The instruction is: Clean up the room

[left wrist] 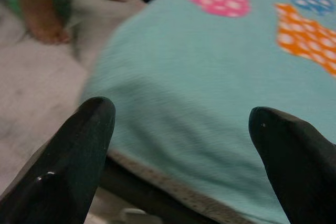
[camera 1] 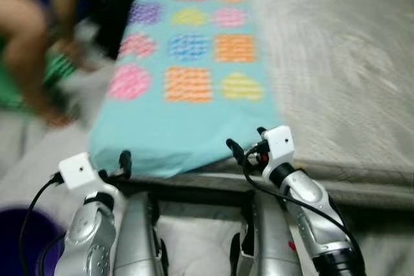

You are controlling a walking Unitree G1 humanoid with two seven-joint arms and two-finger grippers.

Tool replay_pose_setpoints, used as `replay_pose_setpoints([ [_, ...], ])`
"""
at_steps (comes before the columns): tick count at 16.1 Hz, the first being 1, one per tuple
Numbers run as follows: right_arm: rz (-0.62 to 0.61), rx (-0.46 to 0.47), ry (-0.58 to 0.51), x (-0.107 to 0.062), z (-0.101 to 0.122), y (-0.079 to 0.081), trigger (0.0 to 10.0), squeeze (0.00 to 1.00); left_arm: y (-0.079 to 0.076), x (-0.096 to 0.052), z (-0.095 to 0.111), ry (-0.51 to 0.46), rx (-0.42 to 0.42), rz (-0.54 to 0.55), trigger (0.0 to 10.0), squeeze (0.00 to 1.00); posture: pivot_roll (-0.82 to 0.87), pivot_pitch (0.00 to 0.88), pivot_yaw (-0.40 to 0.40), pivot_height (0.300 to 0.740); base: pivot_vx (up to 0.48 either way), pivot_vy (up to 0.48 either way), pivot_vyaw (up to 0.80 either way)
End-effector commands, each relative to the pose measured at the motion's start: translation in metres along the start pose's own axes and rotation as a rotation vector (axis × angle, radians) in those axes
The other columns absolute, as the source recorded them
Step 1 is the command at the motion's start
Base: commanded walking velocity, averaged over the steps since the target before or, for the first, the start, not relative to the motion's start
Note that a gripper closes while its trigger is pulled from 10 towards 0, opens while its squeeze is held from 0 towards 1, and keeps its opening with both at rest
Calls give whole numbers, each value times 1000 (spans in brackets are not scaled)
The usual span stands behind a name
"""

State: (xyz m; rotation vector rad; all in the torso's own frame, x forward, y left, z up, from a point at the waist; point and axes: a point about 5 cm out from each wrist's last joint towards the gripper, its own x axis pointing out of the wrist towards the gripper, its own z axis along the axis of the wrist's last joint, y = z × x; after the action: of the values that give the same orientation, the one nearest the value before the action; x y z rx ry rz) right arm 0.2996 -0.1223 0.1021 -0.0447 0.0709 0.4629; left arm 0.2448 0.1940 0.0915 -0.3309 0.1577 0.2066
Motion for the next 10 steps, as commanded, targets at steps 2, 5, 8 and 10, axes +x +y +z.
replay_pose_setpoints([
  [2,-29,11,9,4,-3,1,10000,0,5,-1,-2,16,12,18,10000,0,-54,219,-42,535,0,0,400],
  [5,-73,2,-28,13,6,-1,10000,0,5,0,-3,21,12,17,10000,0,-48,214,-39,535,0,0,0],
  [8,-129,-19,-72,28,18,-2,10000,0,6,0,-3,23,17,17,10000,0,-30,210,-38,535,0,0,0],
  [10,-165,-53,-59,45,25,-2,10000,0,6,1,-2,19,30,21,10000,0,-18,211,-34,535,0,0,0],
])
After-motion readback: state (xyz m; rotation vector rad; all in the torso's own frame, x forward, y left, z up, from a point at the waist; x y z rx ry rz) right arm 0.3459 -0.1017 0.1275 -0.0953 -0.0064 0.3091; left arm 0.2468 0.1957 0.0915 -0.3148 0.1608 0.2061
